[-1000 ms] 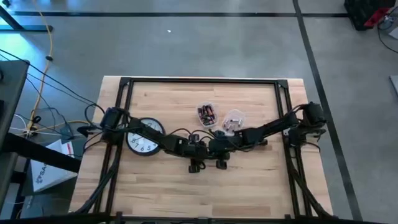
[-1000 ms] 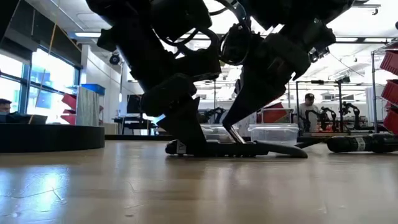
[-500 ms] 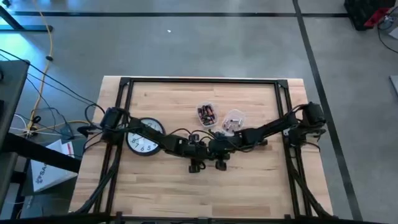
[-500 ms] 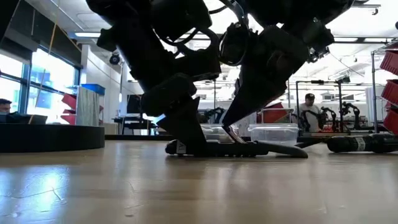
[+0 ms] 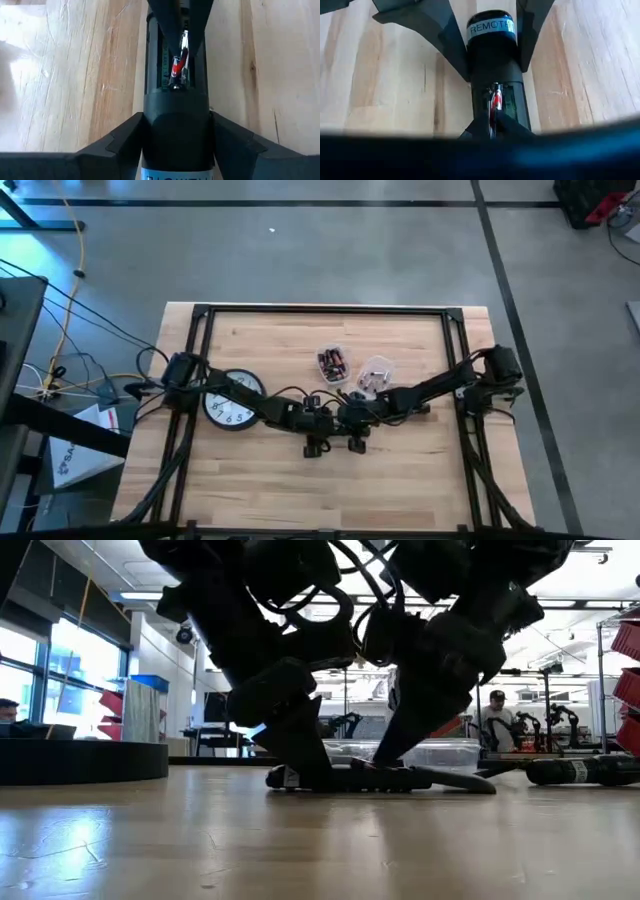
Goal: Insert battery
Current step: Insert the silver battery into the black remote
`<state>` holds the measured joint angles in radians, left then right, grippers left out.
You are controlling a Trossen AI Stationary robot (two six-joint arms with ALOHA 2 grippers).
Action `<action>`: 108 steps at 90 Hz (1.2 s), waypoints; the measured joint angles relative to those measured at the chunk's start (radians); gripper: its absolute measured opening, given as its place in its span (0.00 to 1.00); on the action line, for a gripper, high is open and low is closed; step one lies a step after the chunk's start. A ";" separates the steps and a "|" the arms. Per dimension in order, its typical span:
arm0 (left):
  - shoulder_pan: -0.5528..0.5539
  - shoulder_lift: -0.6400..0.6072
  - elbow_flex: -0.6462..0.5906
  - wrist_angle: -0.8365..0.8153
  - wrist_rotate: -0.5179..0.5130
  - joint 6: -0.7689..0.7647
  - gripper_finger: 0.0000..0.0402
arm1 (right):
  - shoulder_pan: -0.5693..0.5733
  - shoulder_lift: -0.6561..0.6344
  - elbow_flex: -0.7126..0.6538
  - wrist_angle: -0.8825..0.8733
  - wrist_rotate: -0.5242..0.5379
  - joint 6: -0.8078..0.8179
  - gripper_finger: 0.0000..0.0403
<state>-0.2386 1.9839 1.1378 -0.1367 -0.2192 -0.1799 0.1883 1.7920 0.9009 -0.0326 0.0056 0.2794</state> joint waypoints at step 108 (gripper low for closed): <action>0.001 -0.001 0.000 0.001 -0.001 0.006 0.46 | 0.003 0.051 0.071 -0.004 0.025 0.007 0.00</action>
<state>-0.2376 1.9831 1.1378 -0.1356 -0.2197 -0.1740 0.1917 1.8431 0.9718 -0.0370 0.0301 0.2861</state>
